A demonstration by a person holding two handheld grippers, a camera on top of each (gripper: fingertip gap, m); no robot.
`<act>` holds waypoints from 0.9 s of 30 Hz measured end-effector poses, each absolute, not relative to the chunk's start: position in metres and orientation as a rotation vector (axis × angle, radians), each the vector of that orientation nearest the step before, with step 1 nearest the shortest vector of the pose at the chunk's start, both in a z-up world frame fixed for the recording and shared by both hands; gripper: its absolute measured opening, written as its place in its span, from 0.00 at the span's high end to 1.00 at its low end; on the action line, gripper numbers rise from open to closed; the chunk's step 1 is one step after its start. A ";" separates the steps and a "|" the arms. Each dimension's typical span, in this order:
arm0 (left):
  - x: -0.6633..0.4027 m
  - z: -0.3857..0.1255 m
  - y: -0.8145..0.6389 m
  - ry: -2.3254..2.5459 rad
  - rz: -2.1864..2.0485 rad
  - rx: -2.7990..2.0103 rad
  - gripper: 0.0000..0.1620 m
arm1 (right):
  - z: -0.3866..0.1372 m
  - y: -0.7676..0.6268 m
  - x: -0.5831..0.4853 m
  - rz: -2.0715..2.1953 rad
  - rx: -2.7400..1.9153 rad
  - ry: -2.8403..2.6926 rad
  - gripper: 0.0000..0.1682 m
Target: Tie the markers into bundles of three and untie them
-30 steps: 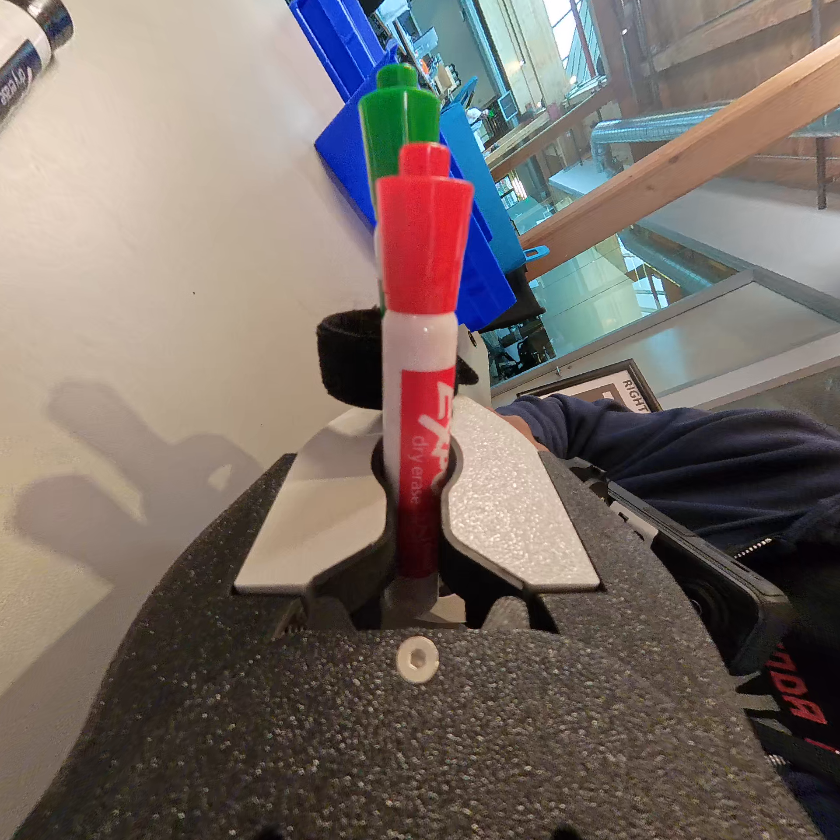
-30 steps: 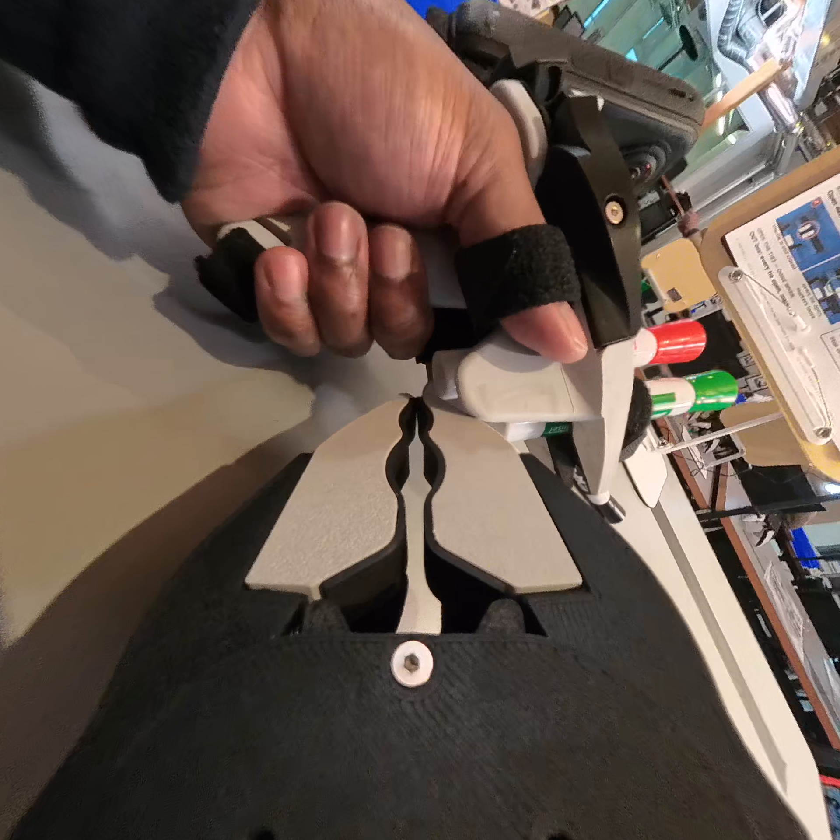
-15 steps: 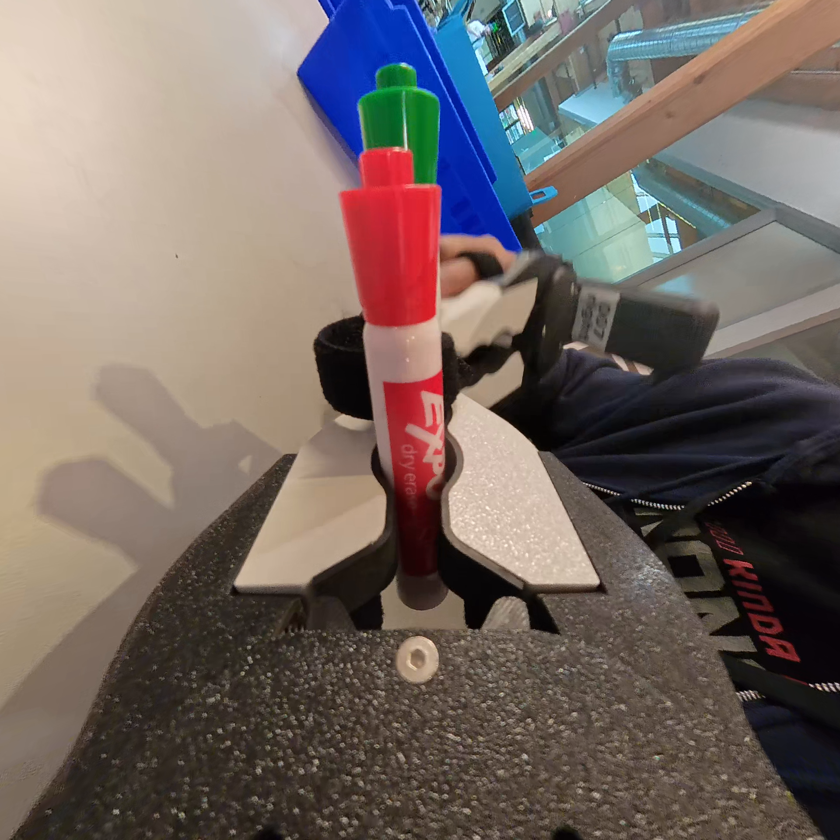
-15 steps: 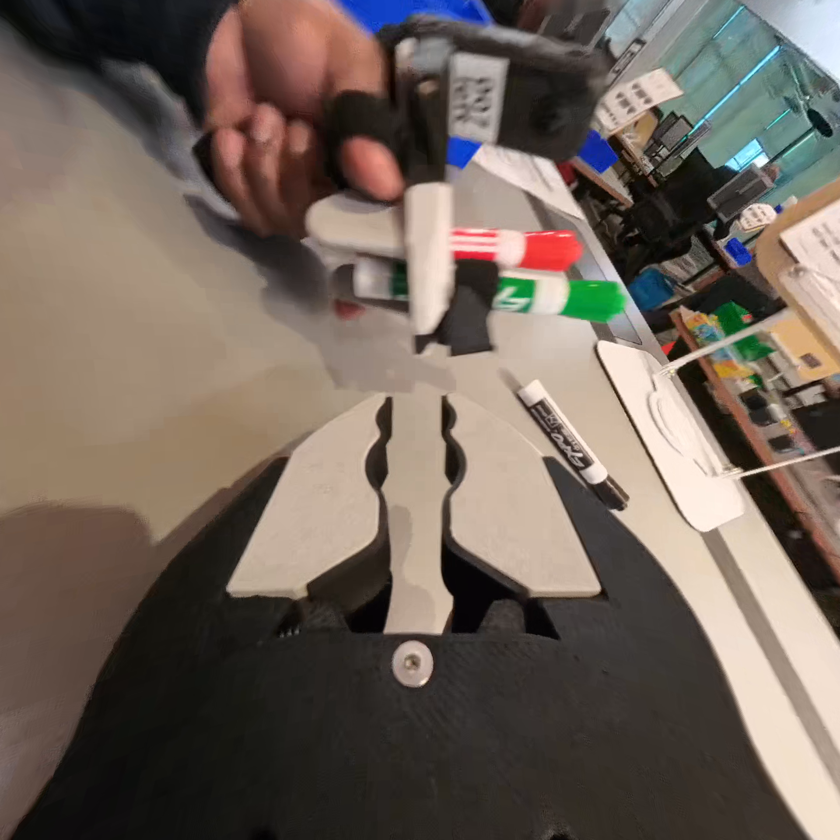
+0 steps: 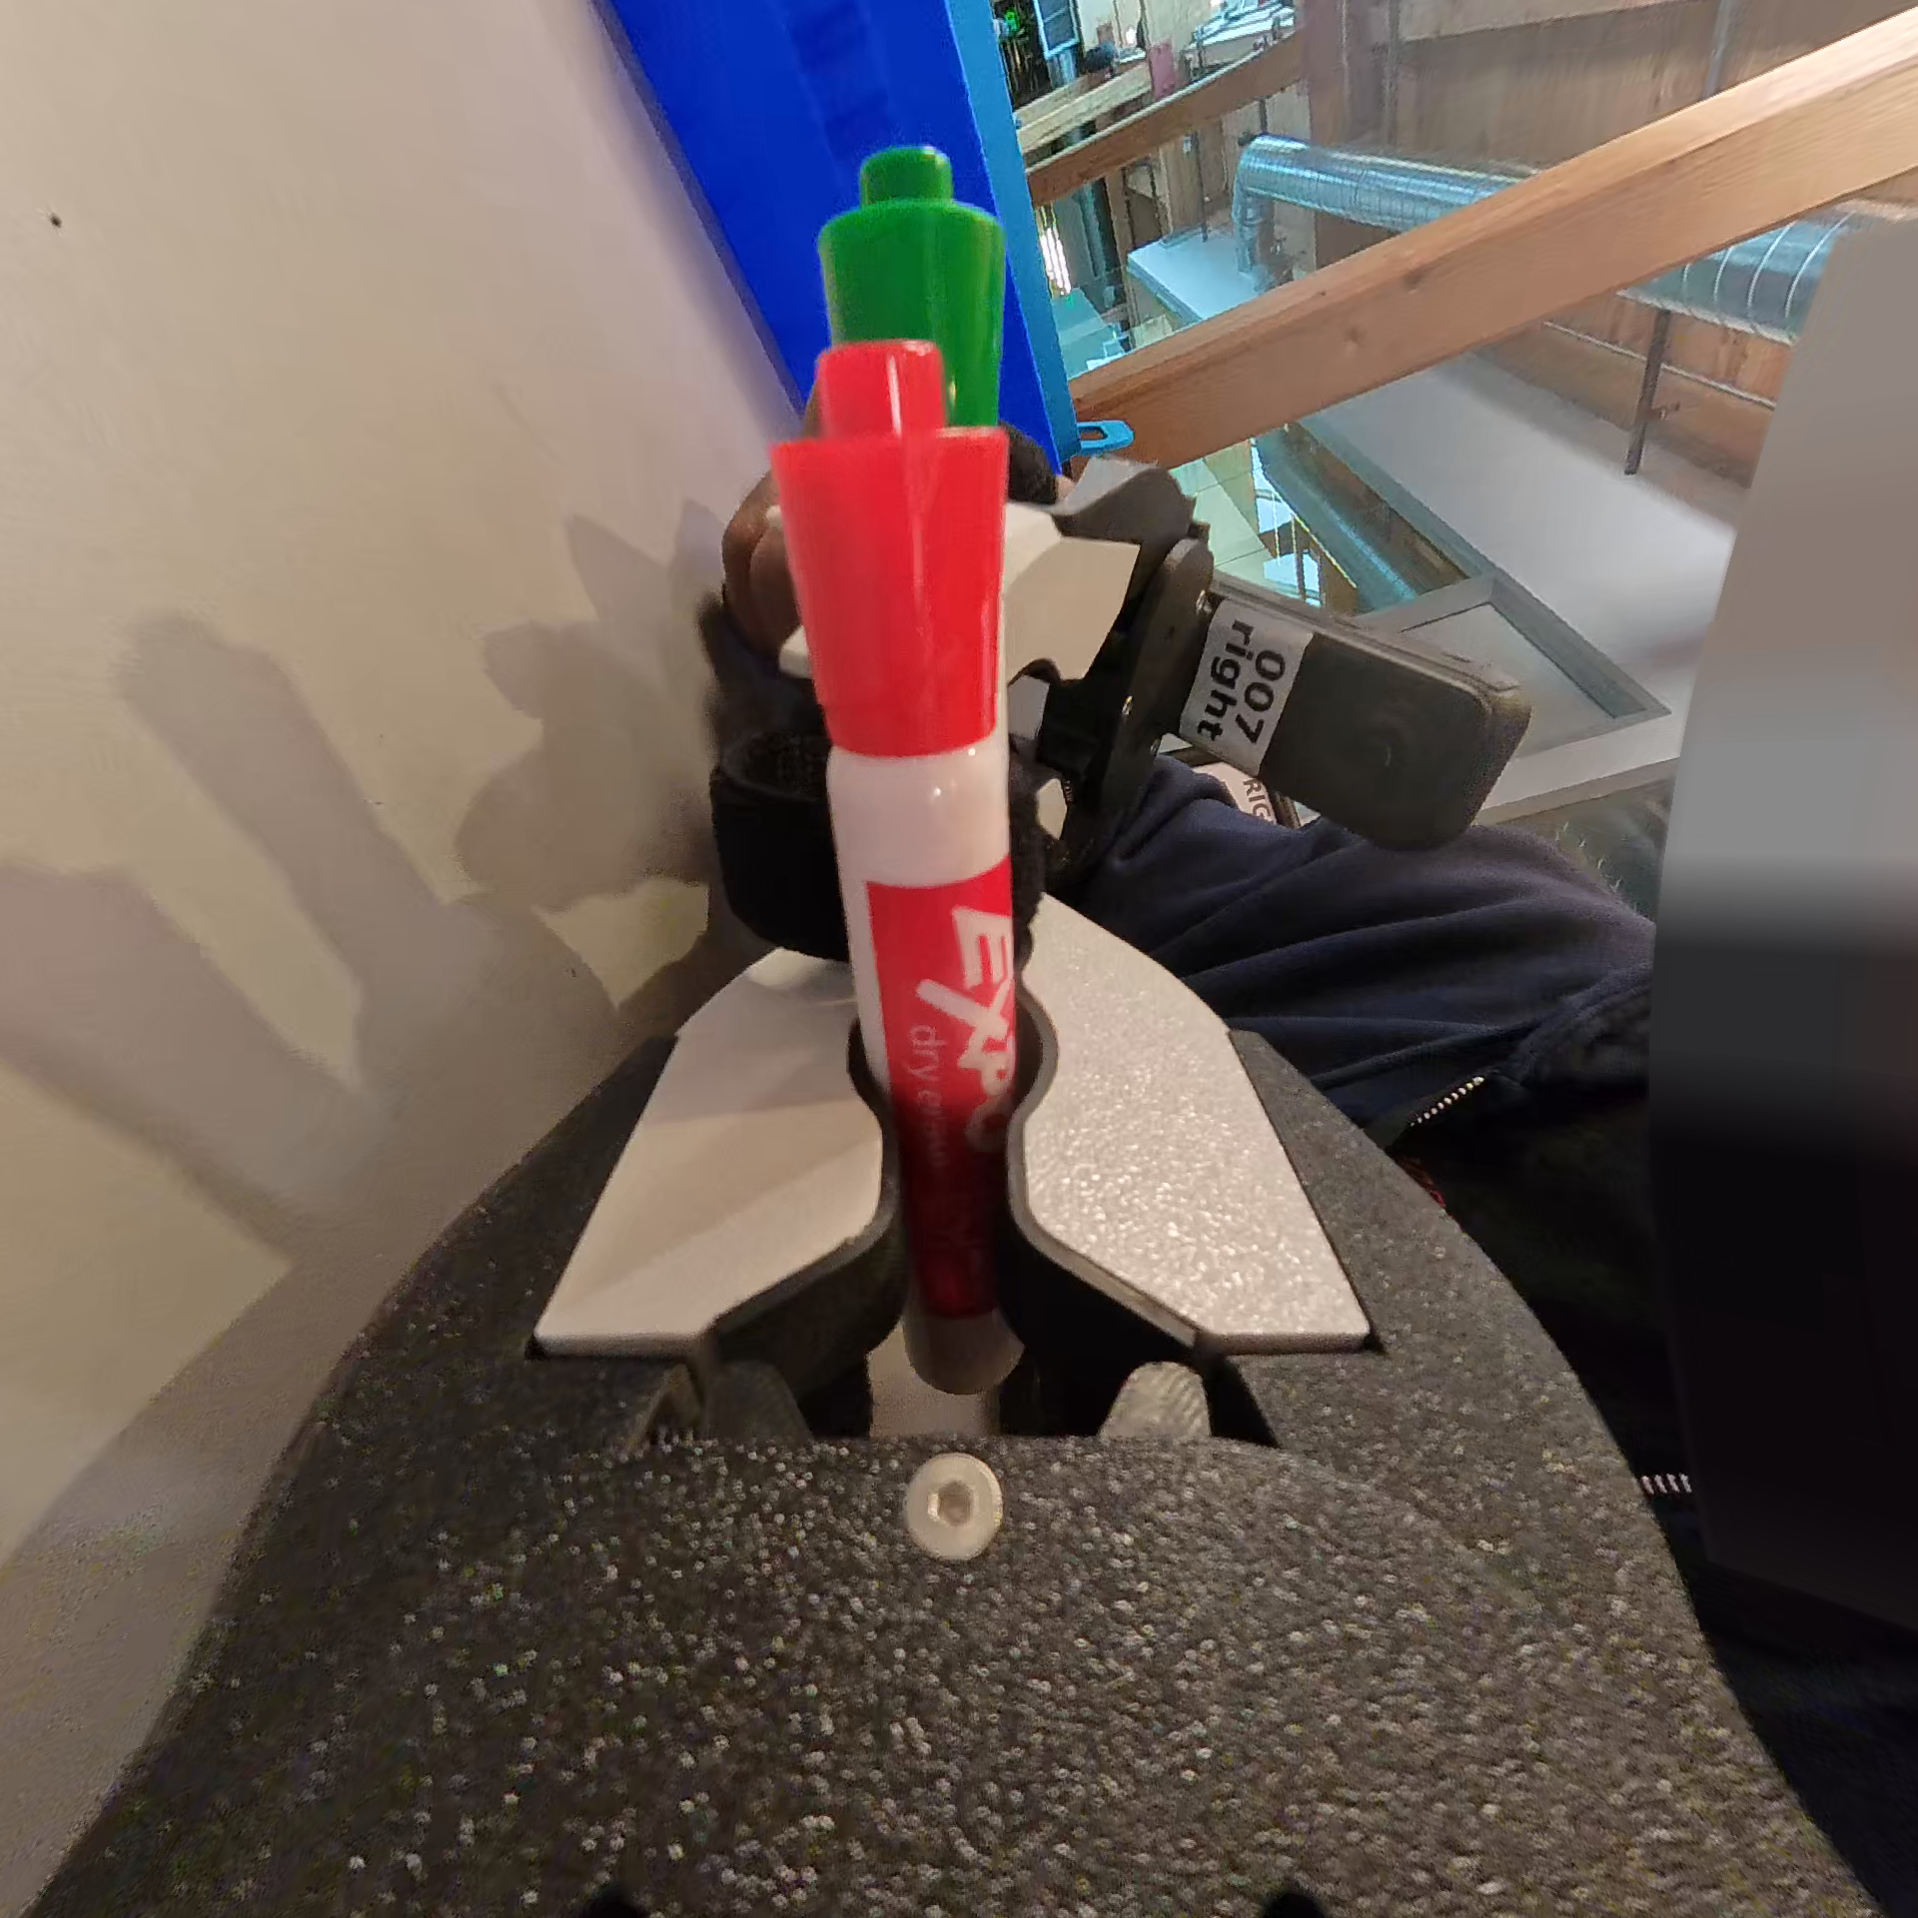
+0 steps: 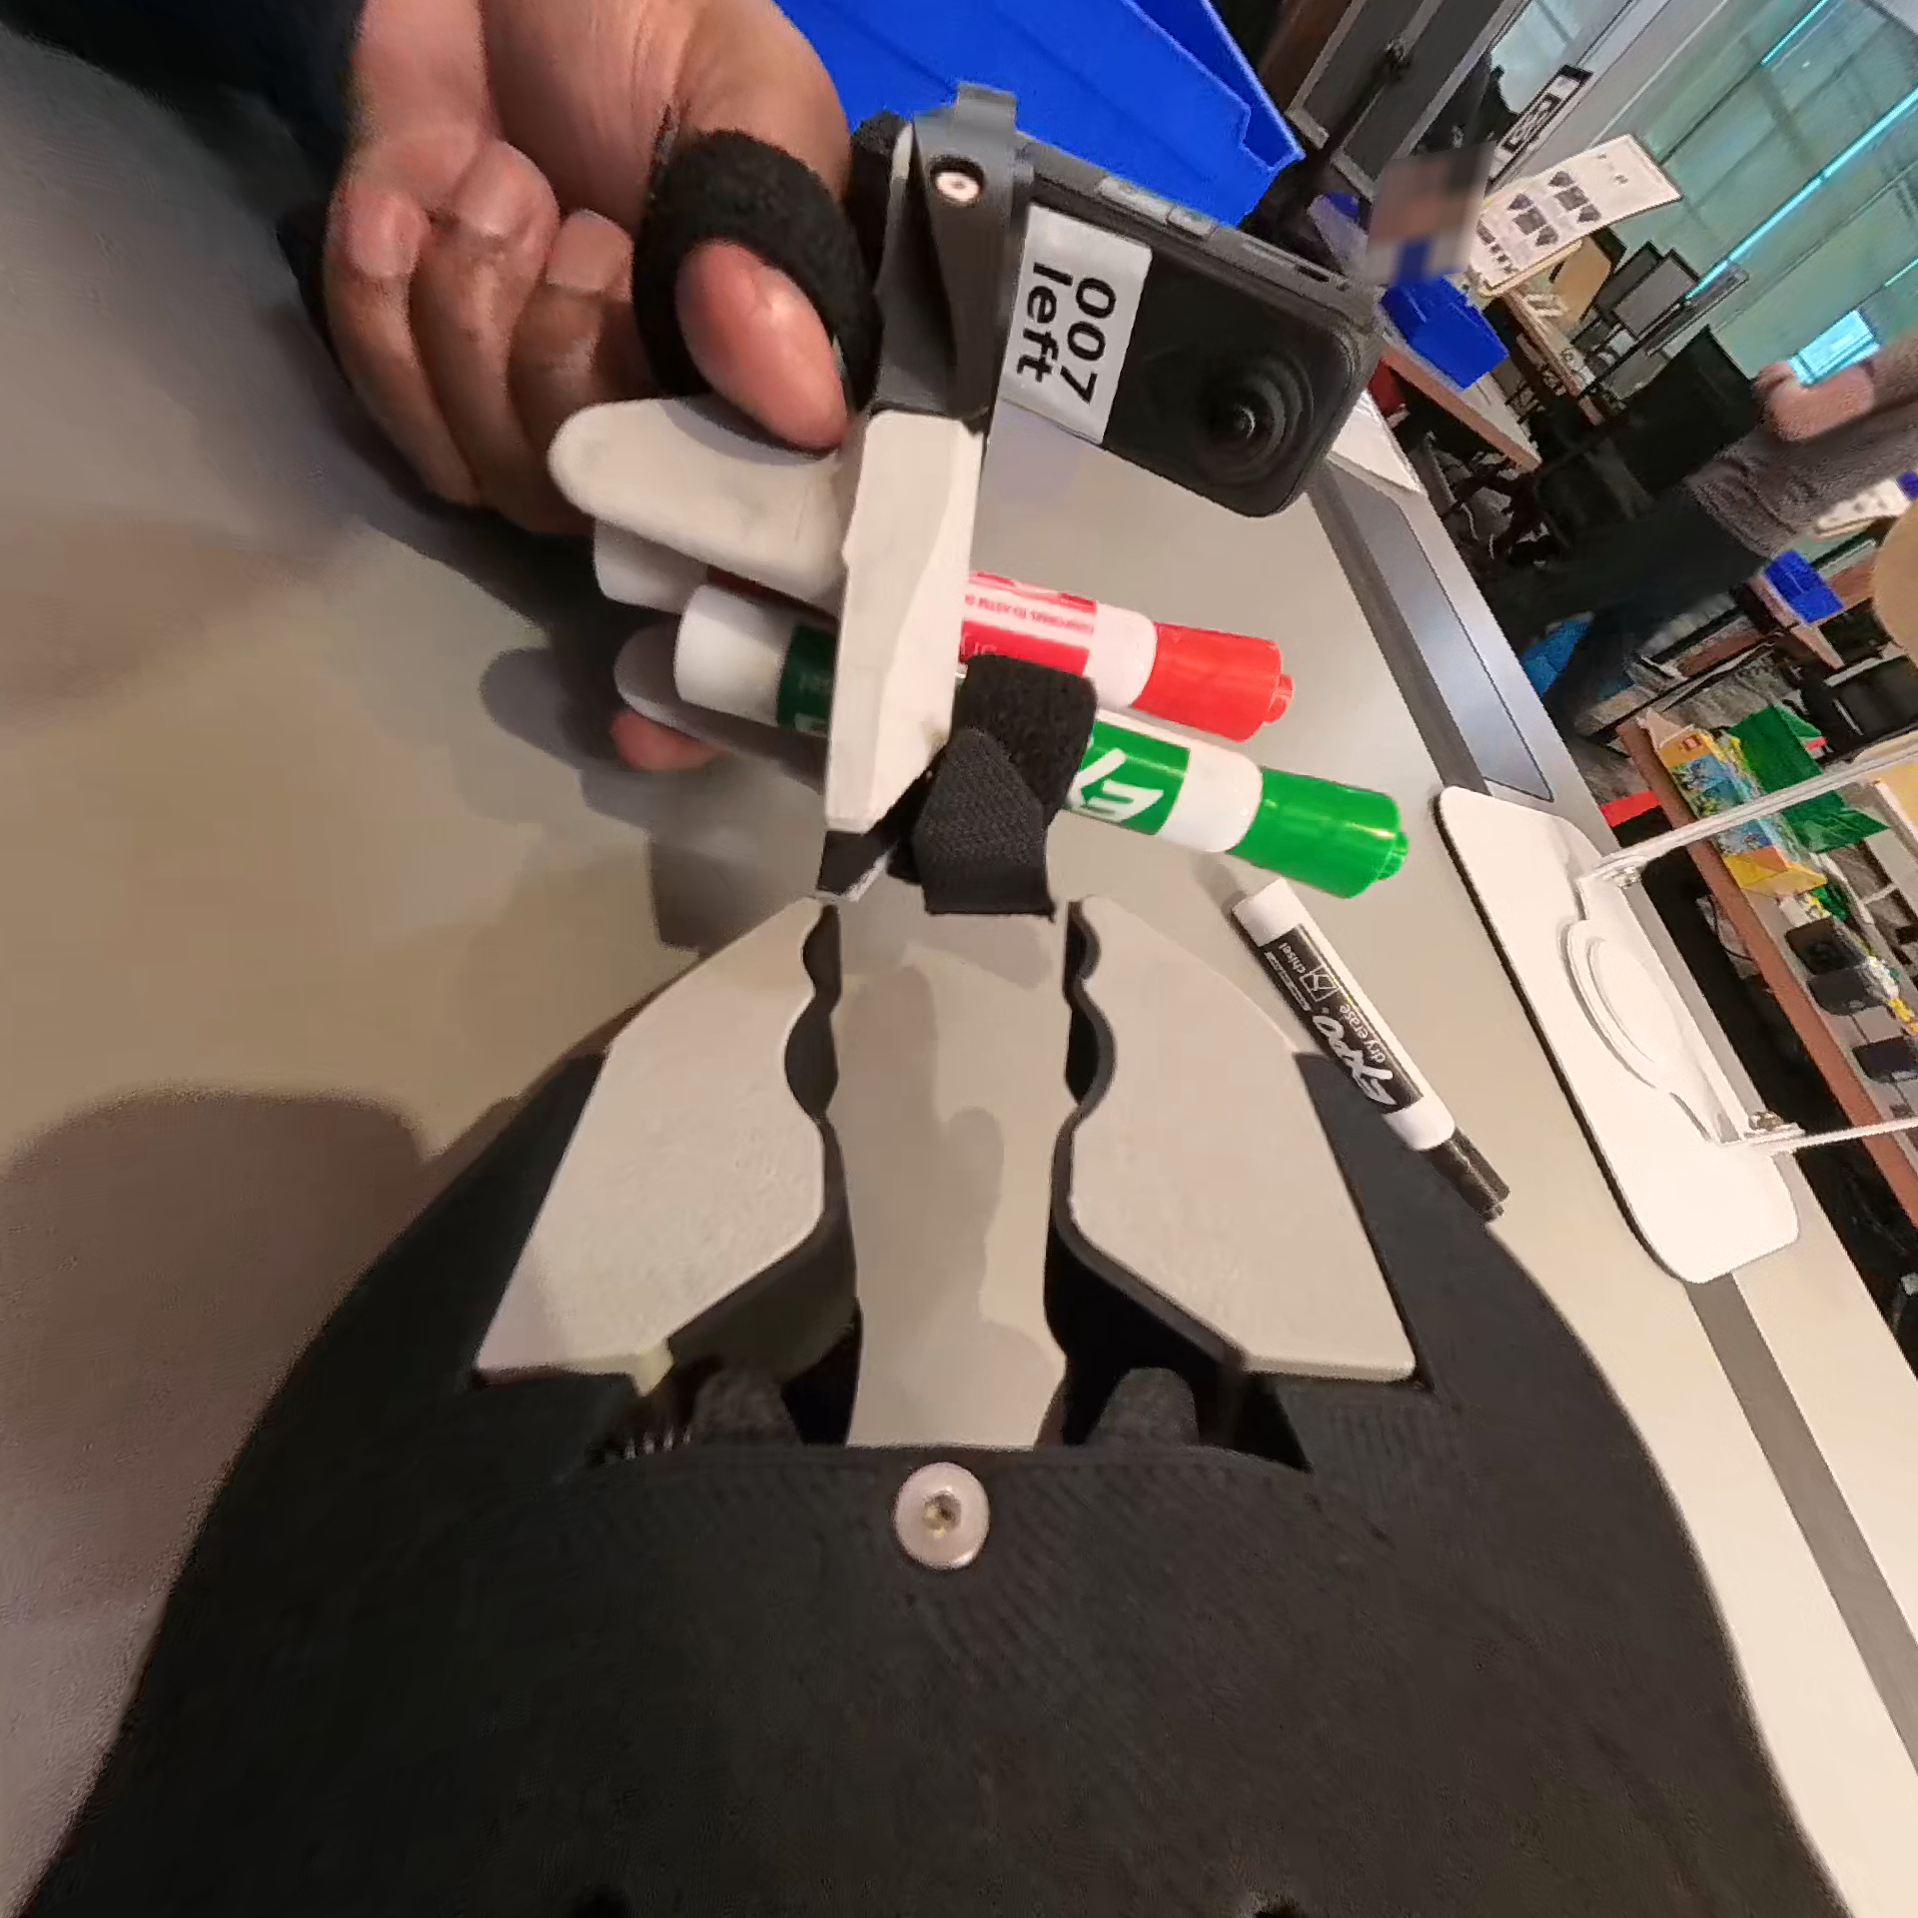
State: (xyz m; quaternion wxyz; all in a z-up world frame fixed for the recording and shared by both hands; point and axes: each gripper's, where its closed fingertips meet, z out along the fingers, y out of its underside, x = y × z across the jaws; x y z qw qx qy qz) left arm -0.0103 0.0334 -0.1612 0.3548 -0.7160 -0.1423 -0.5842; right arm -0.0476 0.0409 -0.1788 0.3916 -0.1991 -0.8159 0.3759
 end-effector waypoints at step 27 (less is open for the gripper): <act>0.001 -0.153 0.030 -0.338 -1.603 -1.810 0.91 | -0.179 0.042 -0.049 0.860 -0.432 -2.005 0.86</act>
